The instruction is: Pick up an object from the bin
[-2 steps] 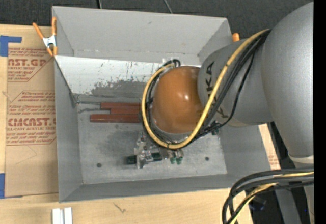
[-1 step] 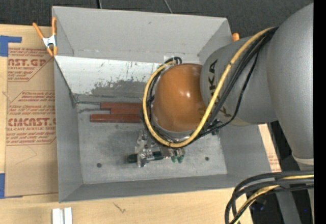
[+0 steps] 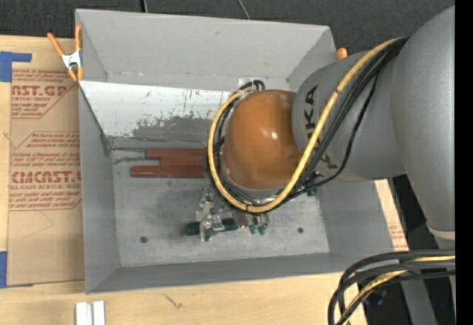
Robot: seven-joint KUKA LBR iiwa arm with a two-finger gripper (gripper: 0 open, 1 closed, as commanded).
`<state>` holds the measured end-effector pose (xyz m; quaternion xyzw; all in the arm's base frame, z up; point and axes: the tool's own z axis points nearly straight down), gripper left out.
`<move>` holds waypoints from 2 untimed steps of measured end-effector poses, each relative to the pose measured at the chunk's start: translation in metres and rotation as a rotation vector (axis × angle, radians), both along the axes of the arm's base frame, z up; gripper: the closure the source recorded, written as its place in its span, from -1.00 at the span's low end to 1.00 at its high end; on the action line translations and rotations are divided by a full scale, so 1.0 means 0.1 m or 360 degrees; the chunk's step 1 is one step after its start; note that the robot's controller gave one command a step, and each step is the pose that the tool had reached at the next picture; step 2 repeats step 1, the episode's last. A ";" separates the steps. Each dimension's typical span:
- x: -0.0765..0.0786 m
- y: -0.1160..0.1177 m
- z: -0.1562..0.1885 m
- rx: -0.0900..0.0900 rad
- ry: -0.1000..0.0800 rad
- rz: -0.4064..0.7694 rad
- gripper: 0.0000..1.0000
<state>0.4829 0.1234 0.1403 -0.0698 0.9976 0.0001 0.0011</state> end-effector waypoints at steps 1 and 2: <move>0.00 0.00 0.04 0.0000 0.0002 -0.0001 1.00; 0.00 0.00 0.04 0.0000 0.0002 -0.0001 1.00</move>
Offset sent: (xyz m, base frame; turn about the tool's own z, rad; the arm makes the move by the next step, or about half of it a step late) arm 0.0001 -0.0001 0.0028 0.0000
